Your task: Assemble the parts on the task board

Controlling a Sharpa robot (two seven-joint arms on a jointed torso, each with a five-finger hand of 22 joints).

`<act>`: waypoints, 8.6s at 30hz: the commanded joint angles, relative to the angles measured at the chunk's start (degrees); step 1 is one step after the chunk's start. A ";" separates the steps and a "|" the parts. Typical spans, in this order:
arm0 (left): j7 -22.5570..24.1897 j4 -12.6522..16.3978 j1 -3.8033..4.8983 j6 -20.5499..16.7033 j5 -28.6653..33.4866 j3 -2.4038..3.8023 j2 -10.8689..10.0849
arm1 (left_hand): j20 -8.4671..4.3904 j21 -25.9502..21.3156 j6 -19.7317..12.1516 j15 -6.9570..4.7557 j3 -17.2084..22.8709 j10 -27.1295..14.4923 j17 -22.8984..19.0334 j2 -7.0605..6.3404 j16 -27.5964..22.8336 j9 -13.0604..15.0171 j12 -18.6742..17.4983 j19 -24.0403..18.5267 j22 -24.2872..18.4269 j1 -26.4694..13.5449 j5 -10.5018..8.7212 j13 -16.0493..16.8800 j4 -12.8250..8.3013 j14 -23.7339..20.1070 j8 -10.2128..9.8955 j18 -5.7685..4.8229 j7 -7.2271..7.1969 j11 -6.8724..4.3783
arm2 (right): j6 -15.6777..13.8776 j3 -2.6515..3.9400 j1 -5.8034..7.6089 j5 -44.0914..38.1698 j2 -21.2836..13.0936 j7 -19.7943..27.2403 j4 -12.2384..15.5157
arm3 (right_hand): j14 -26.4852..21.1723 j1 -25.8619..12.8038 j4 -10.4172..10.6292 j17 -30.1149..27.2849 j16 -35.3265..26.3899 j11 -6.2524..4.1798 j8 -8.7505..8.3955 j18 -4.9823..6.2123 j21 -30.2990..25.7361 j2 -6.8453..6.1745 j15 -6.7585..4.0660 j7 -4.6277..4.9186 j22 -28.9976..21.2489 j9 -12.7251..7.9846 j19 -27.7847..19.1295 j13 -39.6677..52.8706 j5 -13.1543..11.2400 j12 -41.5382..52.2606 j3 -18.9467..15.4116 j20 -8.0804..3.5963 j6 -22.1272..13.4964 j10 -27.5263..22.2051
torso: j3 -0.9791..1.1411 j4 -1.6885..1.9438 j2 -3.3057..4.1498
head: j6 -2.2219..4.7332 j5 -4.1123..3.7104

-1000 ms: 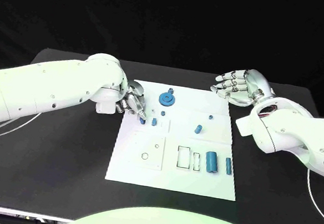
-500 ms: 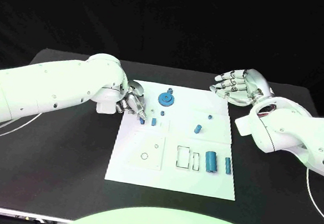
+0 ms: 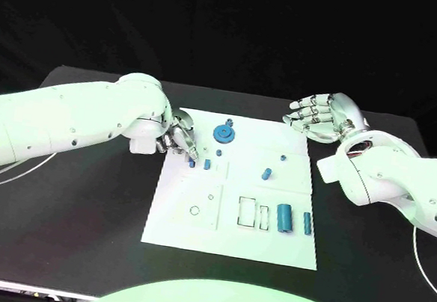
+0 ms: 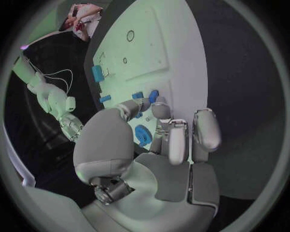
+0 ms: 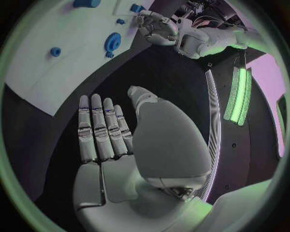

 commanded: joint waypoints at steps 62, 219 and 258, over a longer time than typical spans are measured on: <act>30.08 4.27 -4.77 -30.19 -23.79 0.36 -1.27 | 7.30 -28.05 -16.31 8.16 -12.11 -33.05 -38.78 -1.41 -25.31 -12.96 -20.38 -24.04 -32.44 21.02 -6.76 -23.95 4.49 -23.52 -6.31 4.83 8.83 9.41 | 0.34 -0.08 -0.30 0.19 -0.44 0.82 0.06 | 0.19 0.39 0.07 -1.02 -0.92 0.39 -0.44 0.35 -0.26 -0.24 0.36 2.97 -1.73 -0.40 -1.92 -0.07 0.82 -0.74 0.38 0.59 0.01 0.05 | -0.01 -0.12 0.18 | 2.15 -0.52; 26.39 3.77 -6.43 -23.74 -23.22 3.01 -3.37 | 4.56 -14.79 2.89 4.87 -7.04 -13.33 -22.46 1.11 -6.14 -20.26 -31.60 -19.81 -21.34 18.85 -8.22 -32.37 -1.27 -8.17 -13.10 4.15 5.53 5.61 | 0.89 -0.08 -0.37 0.24 -0.54 0.72 0.02 | 0.52 0.33 0.13 -1.53 -1.22 0.39 -0.37 0.41 -0.14 -0.07 0.34 3.03 -2.50 -0.53 -2.04 -0.07 0.89 -0.95 0.67 0.65 0.36 0.23 | 0.02 -0.03 0.03 | 1.77 -0.96; 22.07 2.87 -6.45 -20.70 -24.51 2.96 -2.48 | 4.53 -15.35 2.85 4.94 -6.82 -13.10 -23.55 1.42 -6.52 -20.13 -32.60 -20.33 -22.13 18.99 -8.35 -32.40 -1.54 -8.69 -13.68 4.33 5.63 5.71 | 1.06 -0.08 -0.37 0.23 -0.61 0.49 -0.04 | 0.53 0.35 0.10 -1.70 -1.36 0.42 -0.38 0.40 -0.13 -0.07 0.37 3.05 -2.75 -0.59 -2.10 -0.08 0.91 -1.07 0.76 0.68 0.43 0.18 | 0.03 -0.05 0.06 | 1.64 -1.10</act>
